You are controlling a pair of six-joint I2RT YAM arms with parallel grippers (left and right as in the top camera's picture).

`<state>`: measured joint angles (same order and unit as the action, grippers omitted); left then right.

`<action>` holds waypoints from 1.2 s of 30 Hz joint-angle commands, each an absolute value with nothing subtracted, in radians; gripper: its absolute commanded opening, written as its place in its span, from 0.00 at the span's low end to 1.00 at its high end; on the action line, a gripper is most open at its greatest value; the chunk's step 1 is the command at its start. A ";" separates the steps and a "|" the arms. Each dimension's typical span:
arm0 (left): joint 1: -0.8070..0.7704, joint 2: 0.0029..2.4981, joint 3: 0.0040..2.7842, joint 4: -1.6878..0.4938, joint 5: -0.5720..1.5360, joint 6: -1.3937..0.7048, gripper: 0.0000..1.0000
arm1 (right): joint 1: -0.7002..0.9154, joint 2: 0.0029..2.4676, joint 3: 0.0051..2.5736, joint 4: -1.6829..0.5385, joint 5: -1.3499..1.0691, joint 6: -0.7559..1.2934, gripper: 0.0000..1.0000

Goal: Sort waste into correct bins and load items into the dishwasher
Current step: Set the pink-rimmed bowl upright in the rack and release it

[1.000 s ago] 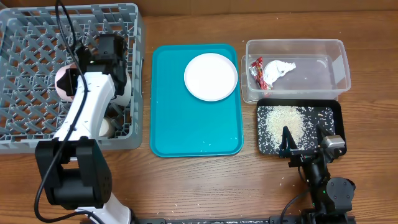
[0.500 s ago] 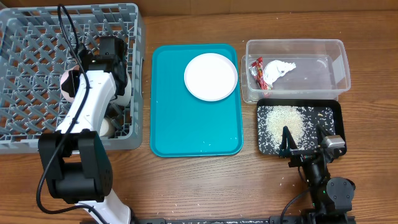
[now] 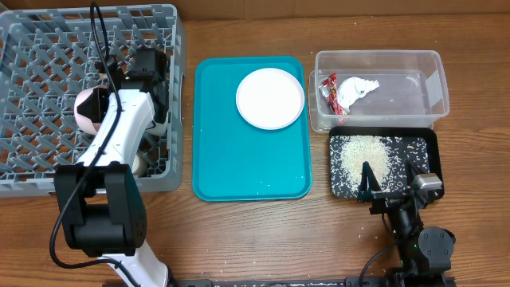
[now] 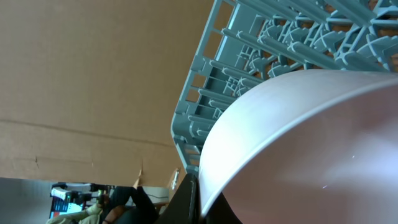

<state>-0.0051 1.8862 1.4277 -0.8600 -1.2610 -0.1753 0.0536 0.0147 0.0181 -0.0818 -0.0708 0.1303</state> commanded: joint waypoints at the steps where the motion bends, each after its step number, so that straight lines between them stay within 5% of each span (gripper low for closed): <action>1: -0.004 1.905 1.434 -0.857 -1.238 -0.168 0.04 | 0.051 0.003 0.008 -0.076 -0.065 0.126 0.99; 15: -0.058 1.905 1.433 -0.963 -1.125 -0.271 0.04 | 0.051 0.003 0.008 -0.076 -0.065 0.126 1.00; 22: -0.075 1.901 1.451 -1.090 -1.077 -0.341 0.24 | 0.051 0.003 0.008 -0.076 -0.065 0.126 1.00; 36: -0.124 1.896 2.004 -1.474 -0.242 -0.338 0.64 | 0.051 0.003 0.008 -0.076 -0.065 0.126 1.00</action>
<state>-0.0952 1.9041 1.9076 -1.4471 -0.4938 -0.3576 0.0540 0.0147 0.0181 -0.0822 -0.0708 0.1299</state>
